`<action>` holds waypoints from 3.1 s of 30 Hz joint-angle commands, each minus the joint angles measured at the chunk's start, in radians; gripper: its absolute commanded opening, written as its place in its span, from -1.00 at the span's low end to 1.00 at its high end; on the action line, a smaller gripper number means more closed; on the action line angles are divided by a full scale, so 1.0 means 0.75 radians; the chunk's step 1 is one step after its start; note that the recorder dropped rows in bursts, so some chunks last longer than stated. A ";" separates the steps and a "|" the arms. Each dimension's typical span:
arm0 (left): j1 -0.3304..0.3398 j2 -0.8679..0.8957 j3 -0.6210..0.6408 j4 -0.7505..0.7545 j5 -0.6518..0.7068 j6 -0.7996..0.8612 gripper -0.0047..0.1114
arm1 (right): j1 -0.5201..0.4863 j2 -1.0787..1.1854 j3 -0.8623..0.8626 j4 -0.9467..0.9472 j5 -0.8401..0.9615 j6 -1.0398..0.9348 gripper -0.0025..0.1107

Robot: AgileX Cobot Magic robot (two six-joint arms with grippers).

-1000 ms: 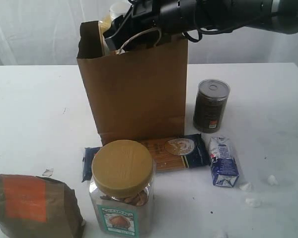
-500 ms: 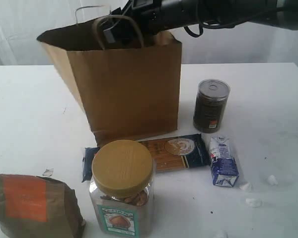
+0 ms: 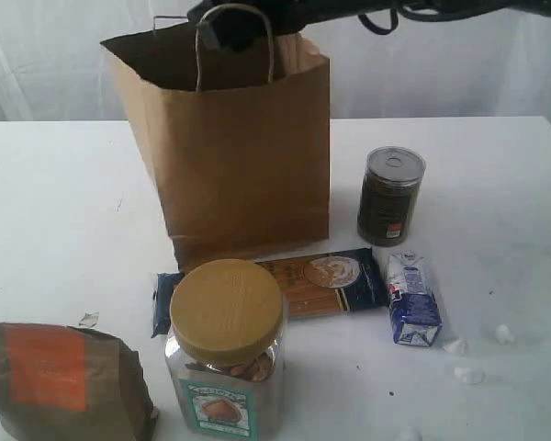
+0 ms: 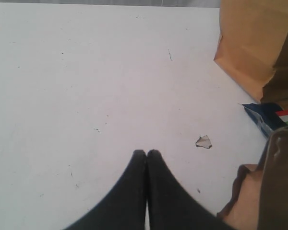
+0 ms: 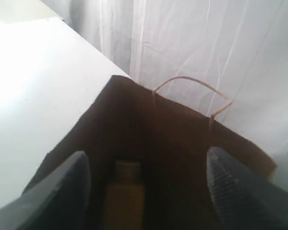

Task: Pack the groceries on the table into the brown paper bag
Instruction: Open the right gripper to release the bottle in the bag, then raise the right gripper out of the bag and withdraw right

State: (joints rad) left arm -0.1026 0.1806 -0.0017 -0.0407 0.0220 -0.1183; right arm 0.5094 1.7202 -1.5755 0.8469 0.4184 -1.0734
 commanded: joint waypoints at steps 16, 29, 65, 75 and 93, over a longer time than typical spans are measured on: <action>-0.082 -0.007 0.002 -0.014 0.007 -0.007 -0.92 | -0.005 -0.145 -0.010 -0.413 0.318 0.331 0.19; -0.082 -0.007 0.002 -0.014 0.007 -0.007 -0.92 | -0.005 -0.002 -0.010 -0.393 0.017 0.367 0.19; -0.082 -0.007 0.002 -0.014 0.007 -0.007 -0.92 | -0.005 0.016 -0.010 -0.409 -0.418 0.459 0.19; -0.082 -0.007 0.002 -0.014 0.007 -0.007 -0.92 | -0.043 0.019 -0.010 -0.608 -0.211 0.458 0.19; -0.082 -0.007 0.002 -0.014 0.007 -0.007 -0.92 | -0.060 0.043 -0.010 -0.600 -0.399 0.709 0.19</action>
State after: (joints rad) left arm -0.1570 0.1806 -0.0017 -0.0407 0.0220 -0.1183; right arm 0.4798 1.7529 -1.5822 0.3982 0.1465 -0.6058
